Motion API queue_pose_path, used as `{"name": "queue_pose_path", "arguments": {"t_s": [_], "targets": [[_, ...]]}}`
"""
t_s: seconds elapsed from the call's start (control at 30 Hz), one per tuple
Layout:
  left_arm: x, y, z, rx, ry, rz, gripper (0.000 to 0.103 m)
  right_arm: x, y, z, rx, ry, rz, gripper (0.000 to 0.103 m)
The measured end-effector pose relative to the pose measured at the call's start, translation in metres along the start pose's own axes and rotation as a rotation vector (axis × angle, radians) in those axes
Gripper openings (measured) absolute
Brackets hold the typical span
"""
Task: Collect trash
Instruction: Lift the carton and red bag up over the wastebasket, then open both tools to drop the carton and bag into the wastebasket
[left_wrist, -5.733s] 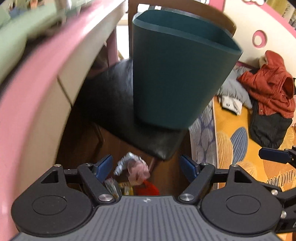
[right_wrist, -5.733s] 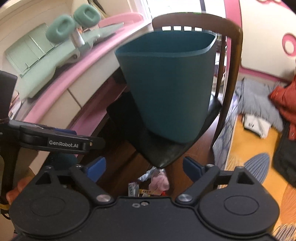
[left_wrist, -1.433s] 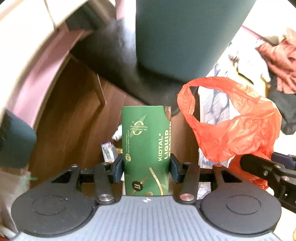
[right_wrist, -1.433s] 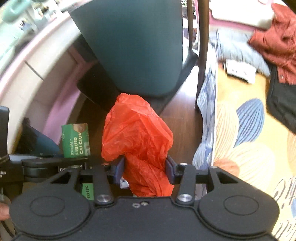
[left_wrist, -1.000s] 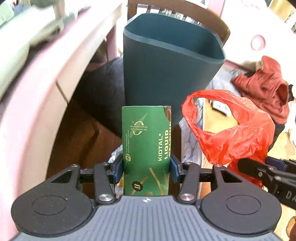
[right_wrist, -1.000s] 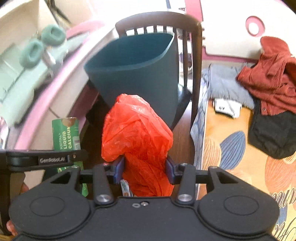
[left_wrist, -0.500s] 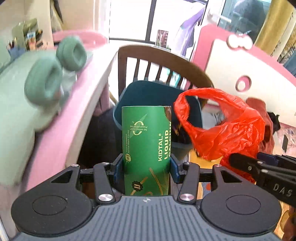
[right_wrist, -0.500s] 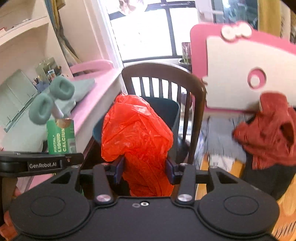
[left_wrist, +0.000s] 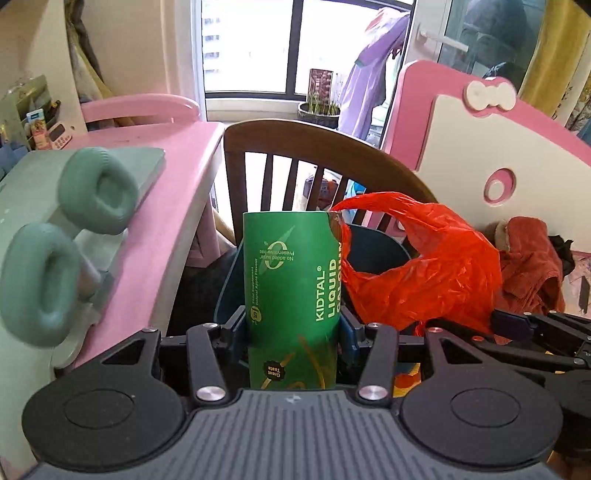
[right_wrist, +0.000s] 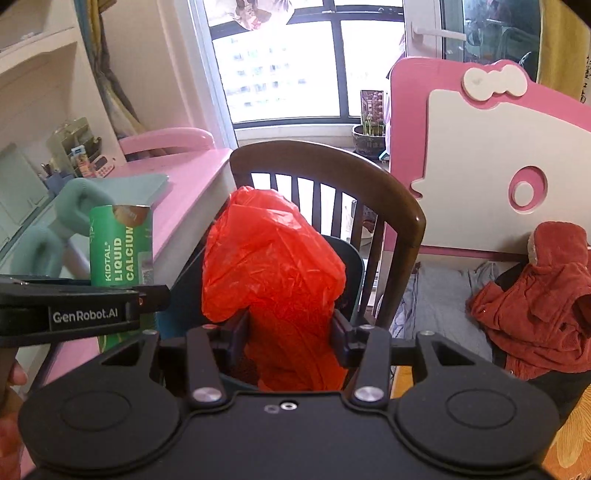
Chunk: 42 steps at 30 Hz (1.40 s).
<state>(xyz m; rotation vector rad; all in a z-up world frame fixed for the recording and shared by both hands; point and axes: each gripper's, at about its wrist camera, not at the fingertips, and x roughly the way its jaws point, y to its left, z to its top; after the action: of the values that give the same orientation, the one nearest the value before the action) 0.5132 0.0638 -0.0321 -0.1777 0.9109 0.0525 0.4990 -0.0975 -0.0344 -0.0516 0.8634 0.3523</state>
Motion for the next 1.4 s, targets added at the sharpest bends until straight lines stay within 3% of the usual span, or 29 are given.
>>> {"name": "queue_pose_path", "arguments": {"t_s": [0.3,0.5,0.8,1.07,1.13,1.2,1.4], "targets": [[0.052,-0.001,0.013,-0.010,0.059,0.022,0.049,0.042,-0.001,0.003,-0.035,0.021,0.021,0.046],[0.079,-0.009,0.013,0.032,0.092,0.040,0.049,0.066,-0.005,-0.006,-0.050,0.085,0.016,0.046],[0.108,-0.020,0.013,0.105,0.151,0.064,0.049,0.079,0.003,-0.017,-0.112,0.104,0.023,0.053],[0.125,-0.024,0.007,0.113,0.198,0.076,0.050,0.080,0.000,-0.021,-0.124,0.104,0.018,0.061],[0.125,-0.023,0.005,0.111,0.201,0.069,0.053,0.078,-0.001,-0.023,-0.119,0.099,0.017,0.063],[0.124,-0.022,0.003,0.104,0.196,0.058,0.062,0.075,-0.003,-0.024,-0.115,0.097,0.026,0.063],[0.110,-0.019,-0.001,0.087,0.173,0.027,0.064,0.058,-0.003,-0.026,-0.113,0.069,0.052,0.069]]}}
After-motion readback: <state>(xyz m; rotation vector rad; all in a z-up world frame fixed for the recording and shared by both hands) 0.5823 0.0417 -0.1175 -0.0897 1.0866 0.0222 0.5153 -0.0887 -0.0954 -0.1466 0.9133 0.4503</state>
